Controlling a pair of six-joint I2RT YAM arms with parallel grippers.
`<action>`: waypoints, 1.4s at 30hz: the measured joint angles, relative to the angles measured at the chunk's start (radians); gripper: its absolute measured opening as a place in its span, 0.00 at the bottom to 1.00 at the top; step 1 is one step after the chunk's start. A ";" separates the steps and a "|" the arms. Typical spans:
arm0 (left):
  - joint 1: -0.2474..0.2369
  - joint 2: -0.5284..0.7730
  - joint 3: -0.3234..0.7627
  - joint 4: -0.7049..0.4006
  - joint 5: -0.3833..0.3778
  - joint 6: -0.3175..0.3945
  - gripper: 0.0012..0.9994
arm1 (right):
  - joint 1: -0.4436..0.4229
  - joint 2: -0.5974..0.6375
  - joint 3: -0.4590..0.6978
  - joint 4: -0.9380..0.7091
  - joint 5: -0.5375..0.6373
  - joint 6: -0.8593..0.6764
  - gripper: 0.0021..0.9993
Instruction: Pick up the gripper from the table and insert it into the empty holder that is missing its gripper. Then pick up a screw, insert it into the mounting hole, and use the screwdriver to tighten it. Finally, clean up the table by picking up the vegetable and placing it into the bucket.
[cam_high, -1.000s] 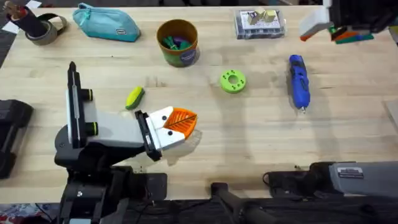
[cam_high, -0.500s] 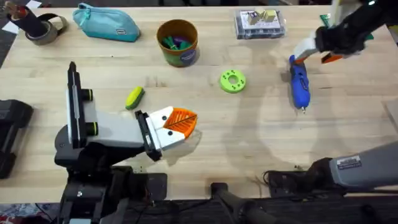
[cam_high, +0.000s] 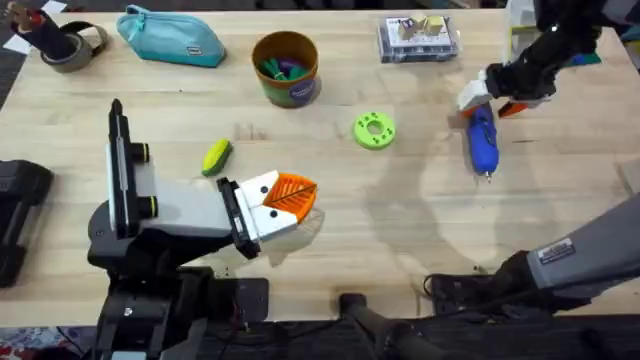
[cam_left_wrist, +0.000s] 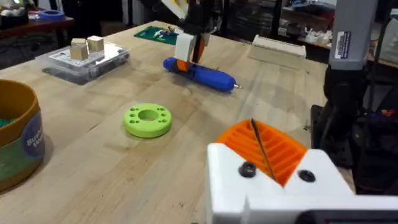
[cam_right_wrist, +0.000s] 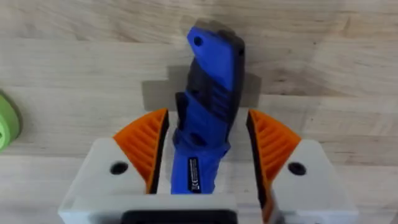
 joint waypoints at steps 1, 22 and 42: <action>0.000 0.000 0.000 0.000 0.000 0.000 0.00 | 0.000 0.008 0.000 0.001 0.000 0.000 0.74; 0.000 0.000 0.000 0.000 0.000 0.000 0.00 | -0.001 0.088 0.000 0.070 0.001 0.004 0.74; 0.000 0.000 0.000 0.000 0.000 0.000 0.00 | -0.004 0.089 -0.001 0.053 0.003 0.005 0.02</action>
